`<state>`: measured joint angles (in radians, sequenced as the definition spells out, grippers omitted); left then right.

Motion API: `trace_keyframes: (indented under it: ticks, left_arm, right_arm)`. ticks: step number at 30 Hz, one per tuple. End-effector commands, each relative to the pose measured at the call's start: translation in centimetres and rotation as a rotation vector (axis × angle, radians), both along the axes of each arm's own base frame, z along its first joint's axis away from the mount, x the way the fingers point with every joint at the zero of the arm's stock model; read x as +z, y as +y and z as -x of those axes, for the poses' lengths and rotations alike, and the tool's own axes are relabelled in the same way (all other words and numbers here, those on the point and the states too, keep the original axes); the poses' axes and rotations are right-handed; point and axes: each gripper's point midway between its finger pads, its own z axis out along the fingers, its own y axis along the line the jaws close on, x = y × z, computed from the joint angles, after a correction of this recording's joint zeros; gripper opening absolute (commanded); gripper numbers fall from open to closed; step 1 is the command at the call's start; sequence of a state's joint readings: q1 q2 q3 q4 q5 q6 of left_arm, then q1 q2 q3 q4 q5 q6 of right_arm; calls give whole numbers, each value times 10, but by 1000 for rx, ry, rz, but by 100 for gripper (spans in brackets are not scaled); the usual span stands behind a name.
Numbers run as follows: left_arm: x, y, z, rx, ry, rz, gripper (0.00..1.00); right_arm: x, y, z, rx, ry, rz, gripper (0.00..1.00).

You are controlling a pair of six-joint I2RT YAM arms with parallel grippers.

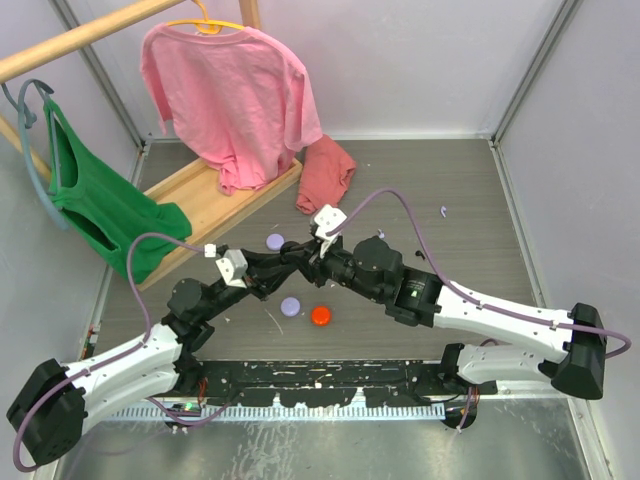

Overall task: Insert the wireless bluetooth earbuds into the charging case
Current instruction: Place the earbud in the charging case.

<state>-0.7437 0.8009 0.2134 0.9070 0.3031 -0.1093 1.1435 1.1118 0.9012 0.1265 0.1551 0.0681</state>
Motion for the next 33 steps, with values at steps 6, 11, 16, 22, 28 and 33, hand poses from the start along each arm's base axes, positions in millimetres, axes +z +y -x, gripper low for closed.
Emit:
trace_keyframes:
  ticks: [6, 11, 16, 22, 28, 33]
  left_arm:
    - [53, 8, 2, 27, -133, 113, 2]
    - [50, 14, -4, 67, -100, 153, 2]
    - [49, 11, -2, 50, -104, 140, 2]
    - [40, 7, -2, 39, -99, 106, 2]
    - [28, 4, -4, 32, -73, 78, 2]
    - [23, 2, -3, 18, -61, 75, 2]
  right_arm:
    - [0, 4, 4, 9, 61, 5, 23]
    - [-11, 4, 3, 0, 73, 25, 23]
    - [-10, 3, 0, -22, 94, 17, 28]
    - [8, 0, 1, -36, 108, -14, 43]
    - [41, -19, 9, -35, 81, -82, 52]
    - [42, -43, -2, -142, 52, -61, 55]
